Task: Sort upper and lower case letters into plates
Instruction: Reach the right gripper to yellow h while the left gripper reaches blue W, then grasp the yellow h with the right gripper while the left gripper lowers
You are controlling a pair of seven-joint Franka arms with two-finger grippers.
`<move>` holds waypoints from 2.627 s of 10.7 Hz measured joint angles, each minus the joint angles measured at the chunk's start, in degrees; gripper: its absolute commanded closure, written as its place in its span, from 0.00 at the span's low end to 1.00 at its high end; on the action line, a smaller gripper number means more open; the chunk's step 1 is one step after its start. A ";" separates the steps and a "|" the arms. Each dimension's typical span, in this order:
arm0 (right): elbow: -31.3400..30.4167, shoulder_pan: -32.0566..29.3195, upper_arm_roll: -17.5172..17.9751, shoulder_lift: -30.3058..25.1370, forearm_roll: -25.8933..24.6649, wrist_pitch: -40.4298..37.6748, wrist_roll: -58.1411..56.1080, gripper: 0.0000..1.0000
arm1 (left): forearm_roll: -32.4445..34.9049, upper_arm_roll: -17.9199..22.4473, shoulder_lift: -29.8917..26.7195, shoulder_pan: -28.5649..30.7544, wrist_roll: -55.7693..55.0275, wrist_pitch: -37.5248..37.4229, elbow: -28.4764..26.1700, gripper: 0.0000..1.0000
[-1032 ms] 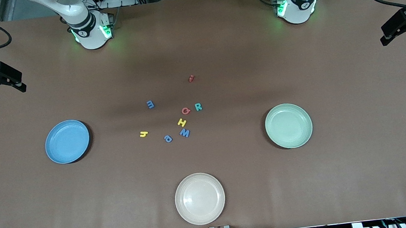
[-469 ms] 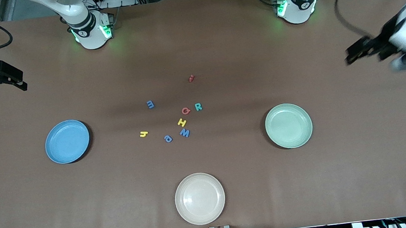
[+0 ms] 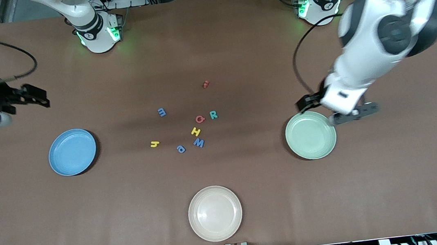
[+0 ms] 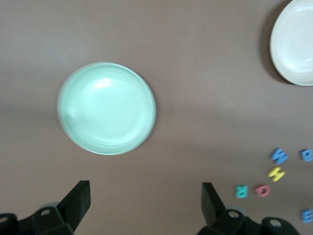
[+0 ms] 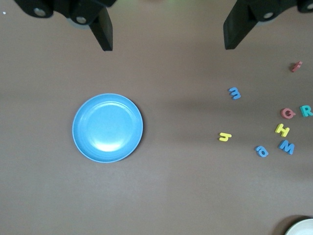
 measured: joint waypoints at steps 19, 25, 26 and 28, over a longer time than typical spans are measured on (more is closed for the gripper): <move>-4.43 12.18 0.25 32.17 4.05 37.94 8.70 0.00 | 12.61 0.60 31.50 -17.50 -12.53 28.68 18.47 0.00; -9.85 15.38 0.33 32.91 4.16 42.38 21.86 0.00 | 12.73 1.34 34.47 -18.01 30.28 34.42 18.90 0.00; -10.56 15.95 0.34 32.72 4.16 42.58 23.99 0.00 | 12.76 1.43 35.13 -18.61 31.88 36.34 18.90 0.00; -14.37 16.73 0.34 31.17 4.16 46.24 26.01 0.00 | 13.48 1.67 36.36 -19.80 32.55 41.32 18.87 0.00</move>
